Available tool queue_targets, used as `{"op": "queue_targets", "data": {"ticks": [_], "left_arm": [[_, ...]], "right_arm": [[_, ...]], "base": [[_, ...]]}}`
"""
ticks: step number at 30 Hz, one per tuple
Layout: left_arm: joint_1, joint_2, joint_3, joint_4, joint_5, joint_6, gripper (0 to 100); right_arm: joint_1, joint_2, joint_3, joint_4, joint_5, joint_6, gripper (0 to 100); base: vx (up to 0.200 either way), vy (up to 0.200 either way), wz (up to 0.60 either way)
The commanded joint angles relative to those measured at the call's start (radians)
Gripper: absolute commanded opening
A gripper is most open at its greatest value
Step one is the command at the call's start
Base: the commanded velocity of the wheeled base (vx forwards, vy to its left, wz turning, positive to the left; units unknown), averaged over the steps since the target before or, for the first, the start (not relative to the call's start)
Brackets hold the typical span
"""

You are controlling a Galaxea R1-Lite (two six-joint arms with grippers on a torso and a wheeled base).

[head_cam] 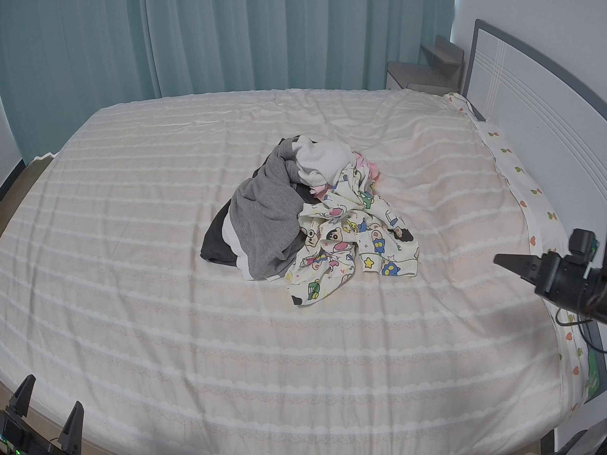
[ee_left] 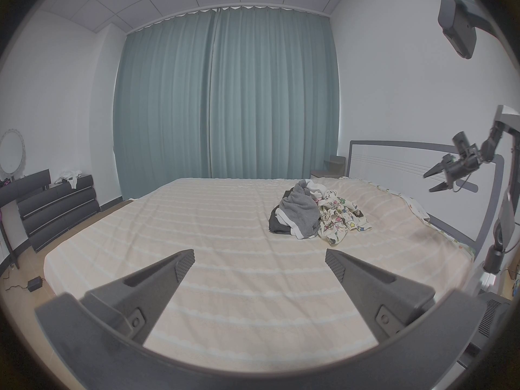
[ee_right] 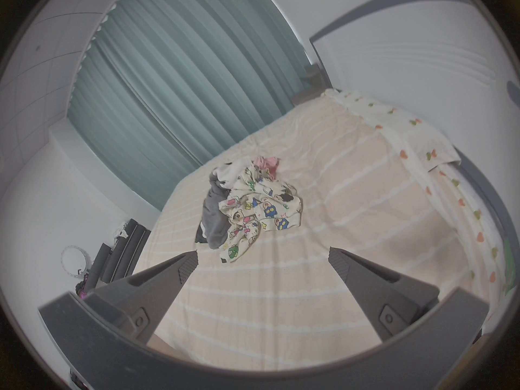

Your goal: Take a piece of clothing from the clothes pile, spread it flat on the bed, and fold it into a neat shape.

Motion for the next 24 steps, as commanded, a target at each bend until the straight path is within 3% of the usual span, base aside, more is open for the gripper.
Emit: {"op": "queue_targets", "data": {"ticks": [1,9,24], "left_arm": [[0.000,-0.007,0.012,0.000,0.000,0.000,100],[0.000,-0.007,0.012,0.000,0.000,-0.001,100],[0.000,-0.007,0.012,0.000,0.000,-0.003,100]], "right_arm": [[0.036,0.687,-0.283,-0.184,-0.018,0.112,100],[0.038,0.834,-0.407,-0.233,-0.052,0.143,100],[0.001,1.032,-0.613,-0.347,-0.045,0.008,100]], "base": [[0.000,0.000,0.00],[0.000,0.000,0.00],[0.000,0.000,0.00]]}}
